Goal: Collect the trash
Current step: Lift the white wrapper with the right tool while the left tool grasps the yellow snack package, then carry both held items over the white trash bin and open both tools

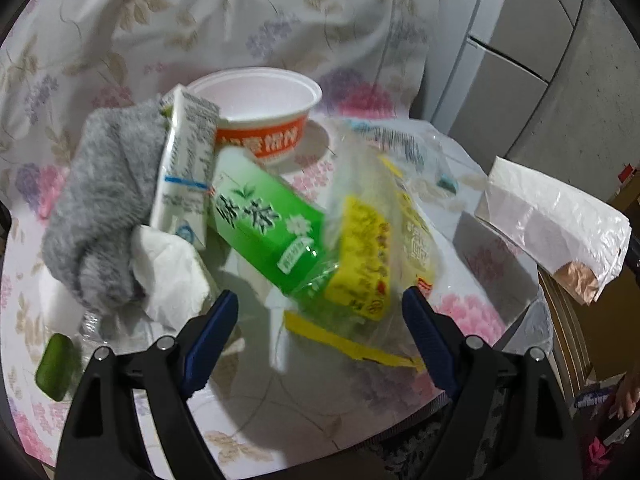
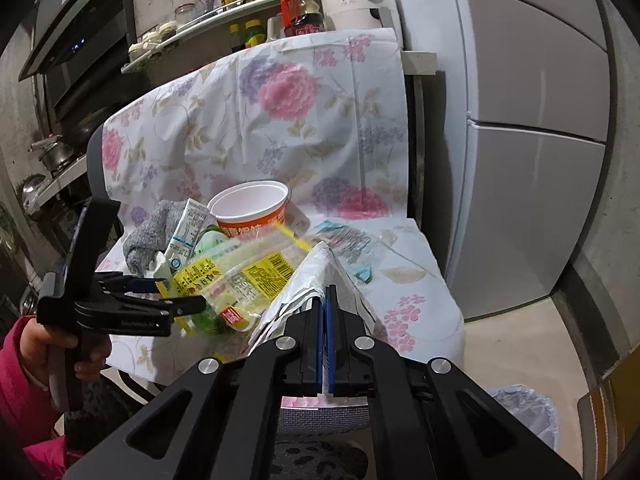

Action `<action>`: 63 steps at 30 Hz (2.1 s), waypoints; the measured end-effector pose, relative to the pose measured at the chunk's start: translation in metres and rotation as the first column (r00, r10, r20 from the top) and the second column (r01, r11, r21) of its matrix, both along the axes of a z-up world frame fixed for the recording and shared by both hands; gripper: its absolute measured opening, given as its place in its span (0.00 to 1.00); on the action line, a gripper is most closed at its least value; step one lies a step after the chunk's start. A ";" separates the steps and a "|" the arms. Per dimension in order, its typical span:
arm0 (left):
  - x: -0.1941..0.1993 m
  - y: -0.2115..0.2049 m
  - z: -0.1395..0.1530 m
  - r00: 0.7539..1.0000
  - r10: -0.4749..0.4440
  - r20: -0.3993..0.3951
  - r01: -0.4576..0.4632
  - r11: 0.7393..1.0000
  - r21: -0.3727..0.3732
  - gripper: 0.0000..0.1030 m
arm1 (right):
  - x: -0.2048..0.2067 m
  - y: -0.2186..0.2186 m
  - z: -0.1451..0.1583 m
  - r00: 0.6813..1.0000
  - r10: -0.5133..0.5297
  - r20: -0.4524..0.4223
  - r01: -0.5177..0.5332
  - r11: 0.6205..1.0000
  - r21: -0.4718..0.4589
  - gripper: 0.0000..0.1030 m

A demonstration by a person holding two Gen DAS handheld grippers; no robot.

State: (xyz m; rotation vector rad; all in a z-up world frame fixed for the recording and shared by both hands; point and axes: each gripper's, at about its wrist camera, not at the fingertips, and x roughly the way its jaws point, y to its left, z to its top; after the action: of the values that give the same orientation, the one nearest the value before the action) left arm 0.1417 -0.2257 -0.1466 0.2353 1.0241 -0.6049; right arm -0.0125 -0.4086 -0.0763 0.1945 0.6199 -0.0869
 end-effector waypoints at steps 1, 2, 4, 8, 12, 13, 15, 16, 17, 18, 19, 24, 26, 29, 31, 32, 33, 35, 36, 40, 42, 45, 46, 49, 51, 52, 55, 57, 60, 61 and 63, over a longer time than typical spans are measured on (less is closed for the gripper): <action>0.000 0.000 -0.001 1.000 -0.002 -0.002 0.002 1.000 0.001 0.80 | 0.000 0.000 -0.001 1.000 0.000 -0.002 0.000 1.000 0.003 0.01; 0.000 -0.001 -0.001 1.000 -0.003 -0.003 0.003 1.000 0.001 0.77 | 0.001 0.000 -0.001 1.000 0.000 -0.003 0.000 1.000 0.005 0.01; -0.001 -0.001 0.001 1.000 -0.010 -0.003 0.010 1.000 -0.007 0.66 | 0.000 0.001 -0.002 1.000 0.001 -0.006 0.000 1.000 0.004 0.02; -0.006 -0.002 0.006 1.000 -0.021 0.012 0.021 0.999 -0.033 0.35 | -0.001 0.003 0.000 1.000 0.002 -0.005 -0.002 1.000 -0.002 0.02; -0.016 -0.003 0.015 0.997 -0.046 0.059 0.050 0.997 -0.066 0.12 | -0.003 0.008 0.003 1.000 0.006 -0.005 -0.006 1.000 -0.014 0.02; -0.019 -0.002 0.018 0.996 -0.052 0.071 0.057 0.996 -0.074 0.09 | -0.004 0.009 0.004 1.000 0.006 -0.003 -0.006 1.000 -0.018 0.02; -0.027 0.000 0.027 0.993 -0.066 0.093 0.076 0.991 -0.106 0.04 | -0.007 0.011 0.007 1.000 -0.001 0.005 0.001 1.000 -0.029 0.02; -0.033 0.001 0.033 0.990 -0.074 0.121 0.088 0.990 -0.115 0.03 | -0.009 0.012 0.009 1.000 -0.007 0.012 0.007 0.999 -0.035 0.01; -0.037 0.001 0.040 0.987 -0.075 0.144 0.092 0.988 -0.121 0.02 | -0.012 0.012 0.012 1.000 -0.016 0.022 0.017 0.999 -0.038 0.01; -0.041 0.001 0.045 0.984 -0.075 0.164 0.097 0.987 -0.131 0.02 | -0.016 0.011 0.014 0.999 -0.025 0.031 0.026 0.999 -0.037 0.01; -0.044 0.001 0.049 0.981 -0.076 0.177 0.101 0.985 -0.141 0.02 | -0.019 0.010 0.017 0.999 -0.033 0.039 0.035 0.999 -0.034 0.02; -0.074 0.008 0.078 0.957 -0.087 0.277 0.147 0.968 -0.202 0.01 | -0.039 0.005 0.029 0.995 -0.077 0.065 0.079 0.996 -0.036 0.02; -0.087 0.008 0.086 0.944 -0.093 0.316 0.164 0.965 -0.206 0.02 | -0.052 0.002 0.034 0.991 -0.103 0.081 0.106 0.993 -0.042 0.01; -0.105 0.003 0.094 0.931 -0.116 0.347 0.199 0.956 -0.216 0.02 | -0.071 -0.005 0.041 0.985 -0.145 0.098 0.151 0.987 -0.050 0.01; -0.116 -0.006 0.096 0.924 -0.137 0.356 0.225 0.949 -0.219 0.02 | -0.087 -0.011 0.045 0.977 -0.186 0.104 0.193 0.979 -0.061 0.01; -0.123 -0.011 0.096 0.922 -0.150 0.357 0.239 0.945 -0.221 0.02 | -0.095 -0.014 0.045 0.973 -0.205 0.104 0.213 0.975 -0.064 0.01; -0.128 -0.014 0.095 0.920 -0.161 0.357 0.251 0.942 -0.222 0.02 | -0.101 -0.016 0.046 0.970 -0.221 0.103 0.228 0.971 -0.067 0.01; -0.137 -0.031 0.092 0.915 -0.196 0.353 0.284 0.934 -0.218 0.02 | -0.118 -0.025 0.044 0.959 -0.265 0.098 0.273 0.959 -0.075 0.01; -0.143 -0.038 0.090 0.912 -0.212 0.352 0.300 0.928 -0.219 0.02 | -0.127 -0.030 0.043 0.953 -0.287 0.094 0.294 0.953 -0.078 0.01; -0.166 -0.075 0.075 0.897 -0.278 0.345 0.369 0.899 -0.234 0.02 | -0.157 -0.048 0.033 0.925 -0.372 0.079 0.379 0.919 -0.104 0.01; -0.177 -0.092 0.066 0.891 -0.306 0.335 0.397 0.884 -0.247 0.02 | -0.171 -0.059 0.023 0.909 -0.410 0.071 0.416 0.903 -0.105 0.01; -0.193 -0.118 0.052 0.879 -0.358 0.314 0.441 0.861 -0.254 0.02 | -0.187 -0.080 0.003 0.888 -0.457 0.041 0.459 0.885 -0.074 0.01; -0.197 -0.127 0.045 0.875 -0.381 0.300 0.458 0.853 -0.250 0.02 | -0.190 -0.087 -0.006 0.882 -0.471 0.024 0.471 0.880 -0.061 0.02; -0.204 -0.159 0.021 0.859 -0.463 0.220 0.508 0.827 -0.241 0.02 | -0.198 -0.107 -0.033 0.862 -0.507 -0.028 0.506 0.862 -0.022 0.02; -0.208 -0.179 0.007 0.844 -0.507 0.177 0.536 0.813 -0.227 0.02 | -0.202 -0.119 -0.048 0.849 -0.525 -0.055 0.526 0.850 0.005 0.02; -0.210 -0.185 0.002 0.838 -0.520 0.167 0.546 0.808 -0.223 0.02 | -0.204 -0.126 -0.058 0.843 -0.532 -0.074 0.535 0.845 0.021 0.02; -0.211 -0.208 -0.011 0.823 -0.554 0.121 0.567 0.800 -0.196 0.02 | -0.203 -0.145 -0.081 0.828 -0.545 -0.133 0.555 0.830 0.058 0.06; -0.210 -0.217 -0.017 0.822 -0.560 0.102 0.568 0.802 -0.185 0.04 | -0.201 -0.155 -0.096 0.819 -0.549 -0.167 0.566 0.820 0.084 0.06; -0.204 -0.228 -0.025 0.823 -0.565 0.061 0.566 0.804 -0.182 0.19 | -0.198 -0.170 -0.116 0.806 -0.553 -0.212 0.583 0.804 0.117 0.06; -0.202 -0.232 -0.029 0.822 -0.568 0.044 0.565 0.804 -0.184 0.25 | -0.198 -0.174 -0.121 0.801 -0.556 -0.224 0.589 0.799 0.122 0.07; -0.200 -0.234 -0.031 0.827 -0.562 0.037 0.558 0.809 -0.185 0.43 | -0.197 -0.180 -0.131 0.789 -0.560 -0.254 0.603 0.785 0.141 0.13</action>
State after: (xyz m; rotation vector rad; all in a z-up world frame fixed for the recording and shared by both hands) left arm -0.0581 -0.4601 -0.1778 0.3703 0.9037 -1.2429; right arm -0.2099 -0.5886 -0.2069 0.5968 0.7529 -0.6555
